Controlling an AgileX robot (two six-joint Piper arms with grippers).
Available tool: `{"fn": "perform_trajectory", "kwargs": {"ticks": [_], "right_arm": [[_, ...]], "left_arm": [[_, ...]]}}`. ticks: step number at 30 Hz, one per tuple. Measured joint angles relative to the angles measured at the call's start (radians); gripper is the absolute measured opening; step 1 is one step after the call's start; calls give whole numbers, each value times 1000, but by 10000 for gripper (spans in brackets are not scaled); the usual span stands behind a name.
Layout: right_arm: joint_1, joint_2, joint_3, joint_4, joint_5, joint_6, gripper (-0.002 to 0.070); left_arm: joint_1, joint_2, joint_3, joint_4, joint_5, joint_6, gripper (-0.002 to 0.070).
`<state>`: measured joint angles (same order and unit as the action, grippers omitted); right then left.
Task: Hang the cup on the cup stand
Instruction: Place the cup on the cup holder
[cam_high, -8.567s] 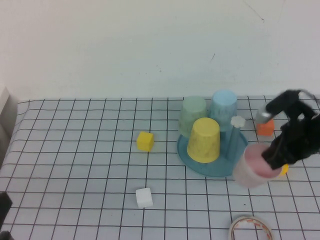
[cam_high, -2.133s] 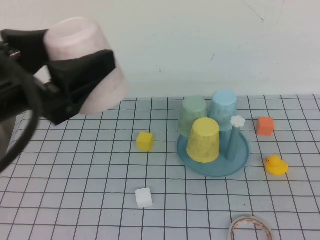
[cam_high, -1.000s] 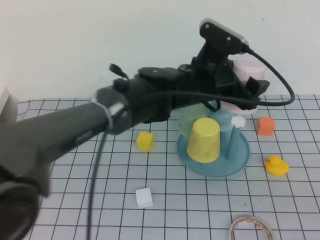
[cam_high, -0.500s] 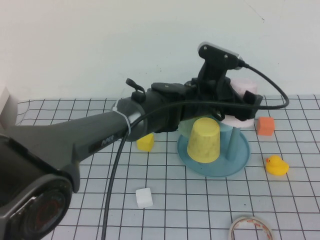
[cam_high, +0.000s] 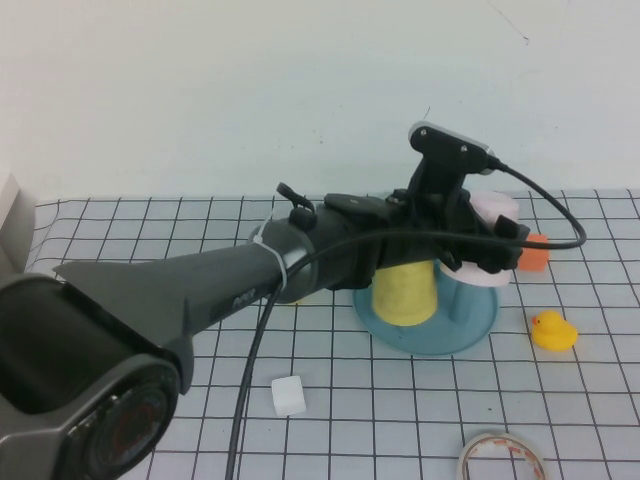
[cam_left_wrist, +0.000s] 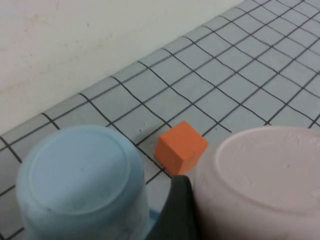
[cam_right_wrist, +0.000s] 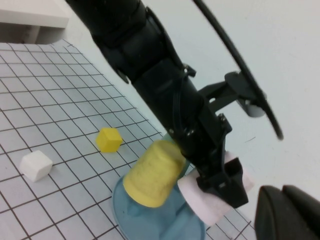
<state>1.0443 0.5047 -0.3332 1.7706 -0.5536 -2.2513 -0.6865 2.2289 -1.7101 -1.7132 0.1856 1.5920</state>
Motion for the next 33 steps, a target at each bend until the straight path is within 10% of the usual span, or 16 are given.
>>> {"fn": "perform_trajectory", "kwargs": {"ticks": [33], "right_arm": [[0, 0, 0, 0, 0, 0, -1]], "left_arm": [[-5, -42, -4, -5, -9, 27, 660]]}}
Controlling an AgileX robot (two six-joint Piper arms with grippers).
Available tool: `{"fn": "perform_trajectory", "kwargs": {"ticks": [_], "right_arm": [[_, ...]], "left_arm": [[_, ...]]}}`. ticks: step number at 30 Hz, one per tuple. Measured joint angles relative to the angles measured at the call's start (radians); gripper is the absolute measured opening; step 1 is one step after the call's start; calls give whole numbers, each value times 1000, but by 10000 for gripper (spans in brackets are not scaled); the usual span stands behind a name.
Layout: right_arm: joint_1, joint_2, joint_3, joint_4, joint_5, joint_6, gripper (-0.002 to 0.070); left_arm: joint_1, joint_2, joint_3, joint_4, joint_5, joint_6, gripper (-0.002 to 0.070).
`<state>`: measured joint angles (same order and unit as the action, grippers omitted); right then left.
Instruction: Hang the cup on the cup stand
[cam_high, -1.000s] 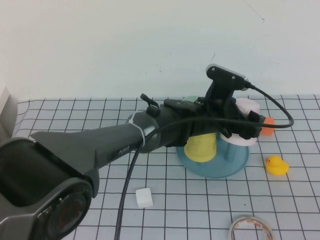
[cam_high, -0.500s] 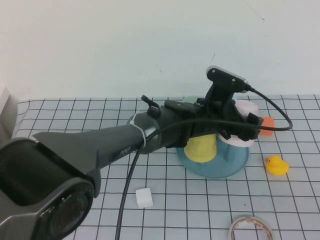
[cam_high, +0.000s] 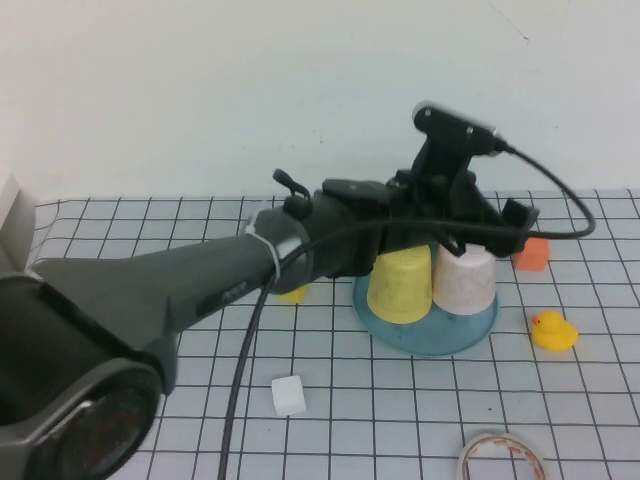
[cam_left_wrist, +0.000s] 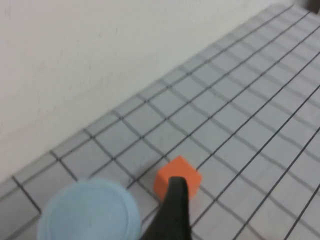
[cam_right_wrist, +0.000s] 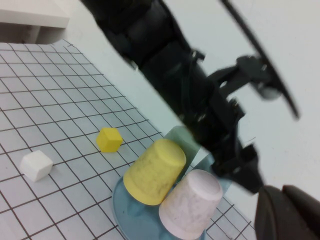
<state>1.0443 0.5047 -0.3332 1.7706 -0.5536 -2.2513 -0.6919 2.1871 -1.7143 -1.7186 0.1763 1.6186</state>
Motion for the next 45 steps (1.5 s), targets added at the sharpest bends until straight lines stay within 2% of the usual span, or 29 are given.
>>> {"fn": "perform_trajectory", "kwargs": {"ticks": [2, 7, 10, 15, 18, 23, 26, 32, 37, 45], "right_arm": [[0, 0, 0, 0, 0, 0, -1], [0, 0, 0, 0, 0, 0, -1], [0, 0, 0, 0, 0, 0, -1], [0, 0, 0, 0, 0, 0, -1], [0, 0, 0, 0, 0, 0, -1], [0, 0, 0, 0, 0, 0, -1], [0, 0, 0, 0, 0, 0, -1], [0, 0, 0, 0, 0, 0, -1], [0, 0, 0, 0, 0, 0, -1], [0, 0, 0, 0, 0, 0, -1]], "left_arm": [[0, -31, 0, 0, 10, 0, 614], [0, -181, 0, 73, -9, -2, 372], [0, -295, 0, 166, -41, 0, 263], [0, -479, 0, 308, -78, 2, 129], [0, -572, 0, 339, -78, -5, 76], [0, -738, 45, 385, -63, -9, 32], [0, -844, 130, 418, -112, -9, 24], [0, -1060, 431, 418, -294, -3, 19], [0, -1209, 731, 355, -421, 3, 18], [0, -1371, 1046, 310, -435, 3, 18]]}}
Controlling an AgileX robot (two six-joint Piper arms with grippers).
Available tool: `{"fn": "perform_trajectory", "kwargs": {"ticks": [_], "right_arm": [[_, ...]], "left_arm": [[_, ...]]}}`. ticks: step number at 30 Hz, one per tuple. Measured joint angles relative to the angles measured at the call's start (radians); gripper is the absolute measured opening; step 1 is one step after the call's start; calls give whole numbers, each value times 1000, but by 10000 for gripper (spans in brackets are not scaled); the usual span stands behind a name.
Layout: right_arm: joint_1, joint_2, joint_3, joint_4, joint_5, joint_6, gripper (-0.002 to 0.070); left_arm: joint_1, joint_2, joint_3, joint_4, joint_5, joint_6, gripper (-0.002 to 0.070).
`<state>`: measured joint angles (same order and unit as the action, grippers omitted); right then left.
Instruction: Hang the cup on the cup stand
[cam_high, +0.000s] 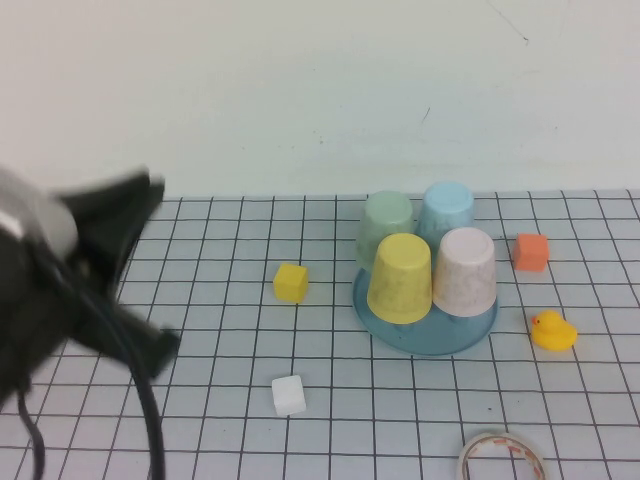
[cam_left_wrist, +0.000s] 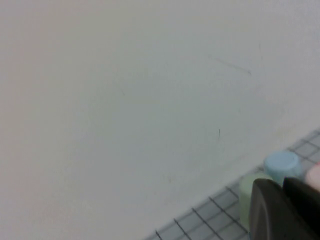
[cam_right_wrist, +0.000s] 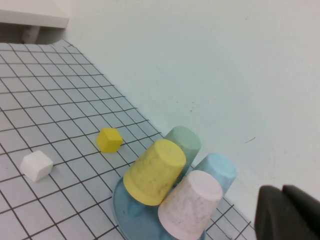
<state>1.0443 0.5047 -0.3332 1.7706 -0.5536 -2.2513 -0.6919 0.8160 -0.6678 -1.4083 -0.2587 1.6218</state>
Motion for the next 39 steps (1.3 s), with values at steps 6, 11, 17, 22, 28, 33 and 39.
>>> {"fn": "perform_trajectory", "kwargs": {"ticks": [6, 11, 17, 22, 28, 33, 39], "right_arm": [[0, 0, 0, 0, 0, 0, -1], [0, 0, 2, 0, 2, 0, -1], [0, 0, 2, 0, 2, 0, -1], [0, 0, 2, 0, 2, 0, -1], [0, 0, 2, 0, 4, 0, -1], [0, 0, 2, 0, 4, 0, -1], [0, 0, 2, 0, 4, 0, -1]], "left_arm": [[0, -1, 153, -70, -12, -4, 18], [26, -64, 252, -228, -31, -4, 18], [195, -300, 364, -262, 48, 72, 18], [358, -487, 442, -262, 134, 186, 18], [557, -590, 509, -258, 234, 223, 18], [663, -591, 526, -256, 293, 229, 18], [675, -616, 528, -256, 352, 229, 18]]}}
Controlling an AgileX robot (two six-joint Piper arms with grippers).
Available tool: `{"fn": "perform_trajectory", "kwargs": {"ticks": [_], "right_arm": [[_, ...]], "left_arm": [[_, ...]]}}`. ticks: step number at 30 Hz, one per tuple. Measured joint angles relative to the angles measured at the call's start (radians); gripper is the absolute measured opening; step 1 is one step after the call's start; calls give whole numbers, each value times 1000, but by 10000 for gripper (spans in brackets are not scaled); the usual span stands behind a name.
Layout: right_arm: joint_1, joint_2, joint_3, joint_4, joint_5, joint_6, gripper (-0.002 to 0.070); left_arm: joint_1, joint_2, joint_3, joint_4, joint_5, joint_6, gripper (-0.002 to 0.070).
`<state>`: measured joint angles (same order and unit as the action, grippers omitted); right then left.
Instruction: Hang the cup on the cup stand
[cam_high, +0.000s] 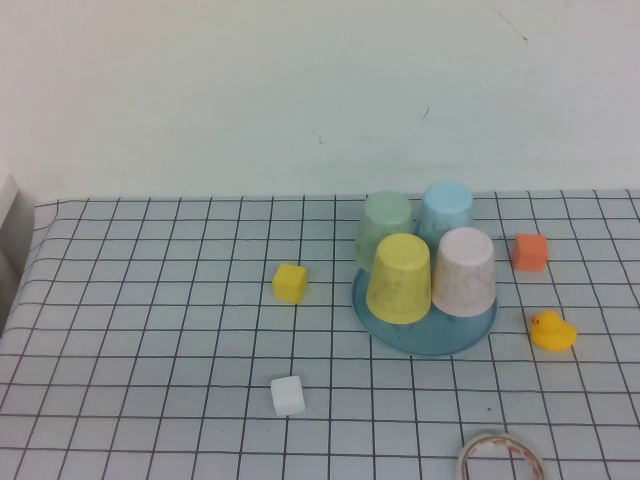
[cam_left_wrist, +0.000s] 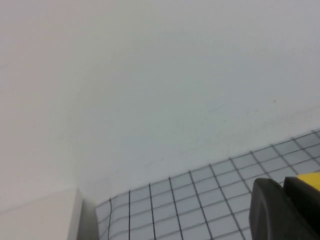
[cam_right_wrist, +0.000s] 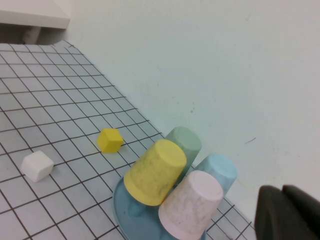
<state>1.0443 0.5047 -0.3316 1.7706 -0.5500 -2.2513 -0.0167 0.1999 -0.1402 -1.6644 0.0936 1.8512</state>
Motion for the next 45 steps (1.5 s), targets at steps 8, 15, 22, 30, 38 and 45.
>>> {"fn": "perform_trajectory", "kwargs": {"ticks": [8, 15, 22, 30, 38, 45], "right_arm": [[0, 0, 0, 0, 0, 0, -1], [0, 0, 0, 0, 0, 0, -1], [0, 0, 0, 0, 0, 0, -1], [0, 0, 0, 0, 0, 0, -1], [0, 0, 0, 0, 0, 0, -1], [0, 0, 0, 0, 0, 0, -1]], "left_arm": [[1, -92, 6, 279, 21, -199, 18], [1, -94, 7, 1145, 78, -1172, 18], [1, -106, 19, 1543, 83, -1587, 18], [-39, -199, 160, 1615, -126, -1605, 18], [-39, -213, 160, 1625, 196, -1610, 18], [-39, -213, 158, 1625, 210, -1633, 18]]}}
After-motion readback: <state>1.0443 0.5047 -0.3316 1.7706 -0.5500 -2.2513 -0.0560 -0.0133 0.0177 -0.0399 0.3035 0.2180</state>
